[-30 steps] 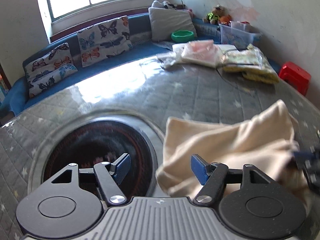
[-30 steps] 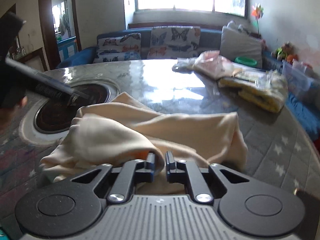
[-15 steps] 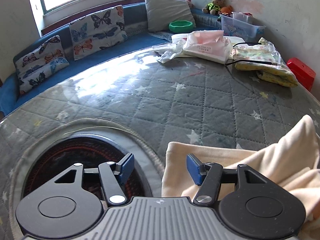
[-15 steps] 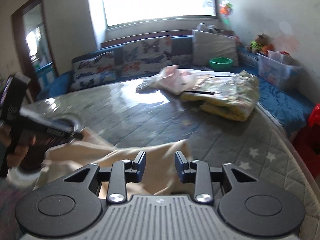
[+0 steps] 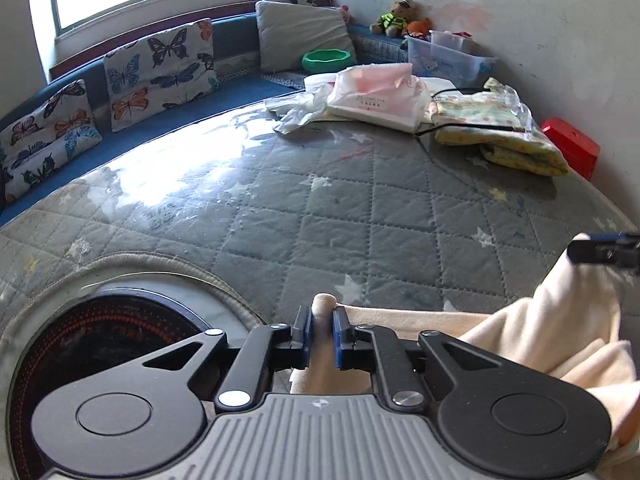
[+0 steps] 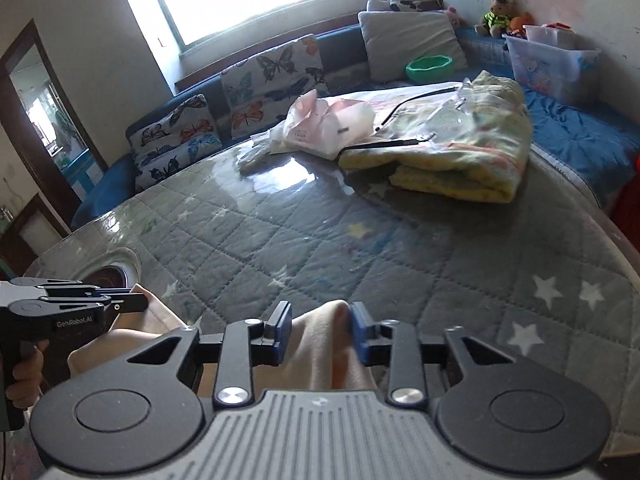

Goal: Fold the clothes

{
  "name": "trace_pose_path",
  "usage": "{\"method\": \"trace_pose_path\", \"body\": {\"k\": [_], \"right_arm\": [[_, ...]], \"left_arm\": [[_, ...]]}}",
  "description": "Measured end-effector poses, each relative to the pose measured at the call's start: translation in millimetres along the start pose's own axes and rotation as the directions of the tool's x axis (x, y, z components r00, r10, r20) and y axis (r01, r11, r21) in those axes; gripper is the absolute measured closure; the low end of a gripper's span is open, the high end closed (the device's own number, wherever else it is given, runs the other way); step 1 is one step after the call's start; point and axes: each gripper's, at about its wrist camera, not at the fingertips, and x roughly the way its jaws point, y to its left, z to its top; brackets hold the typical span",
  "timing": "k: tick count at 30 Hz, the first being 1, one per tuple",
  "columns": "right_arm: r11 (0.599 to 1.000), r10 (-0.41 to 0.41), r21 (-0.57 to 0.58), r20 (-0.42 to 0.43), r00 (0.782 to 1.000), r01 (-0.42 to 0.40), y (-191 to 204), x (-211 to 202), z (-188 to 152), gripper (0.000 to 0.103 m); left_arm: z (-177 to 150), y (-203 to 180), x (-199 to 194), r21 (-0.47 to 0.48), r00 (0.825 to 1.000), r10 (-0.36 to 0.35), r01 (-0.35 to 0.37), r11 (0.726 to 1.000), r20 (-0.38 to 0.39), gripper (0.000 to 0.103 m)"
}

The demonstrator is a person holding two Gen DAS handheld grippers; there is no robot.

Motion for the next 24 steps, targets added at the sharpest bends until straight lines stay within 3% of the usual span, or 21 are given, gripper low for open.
{"method": "trace_pose_path", "body": {"k": [6,10,11,14,17,20,24], "right_arm": [[0.996,0.047,-0.079,0.094,0.994,-0.040,19,-16,2,0.091],[0.954,0.130,-0.288,0.147,0.981,-0.083,43,-46,-17,0.091],[0.936,0.151,-0.339,0.151,0.977,-0.092,49,-52,-22,0.091],[0.886,0.180,-0.442,0.052,0.982,-0.139,56,-57,-46,0.082],[0.886,0.163,-0.435,-0.034,0.986,-0.162,58,-54,-58,0.080],[0.930,0.139,-0.340,-0.020,0.990,-0.138,45,-52,-48,0.079],[0.989,0.095,-0.116,0.010,0.995,-0.093,15,-36,-18,0.076]], "left_arm": [[9,13,-26,-0.054,0.996,-0.007,0.012,0.998,0.093,0.094],[9,25,-60,-0.082,0.977,-0.024,0.042,0.996,0.210,0.094],[8,27,-68,-0.084,0.971,-0.025,0.047,0.995,0.238,0.094],[1,36,-83,-0.092,0.959,-0.019,0.046,0.995,0.281,0.094],[-7,41,-88,-0.090,0.960,-0.010,0.037,0.995,0.281,0.094],[-14,41,-84,-0.089,0.965,0.007,0.017,0.996,0.261,0.094],[-18,40,-82,-0.096,0.966,0.009,0.016,0.995,0.257,0.094]]}}
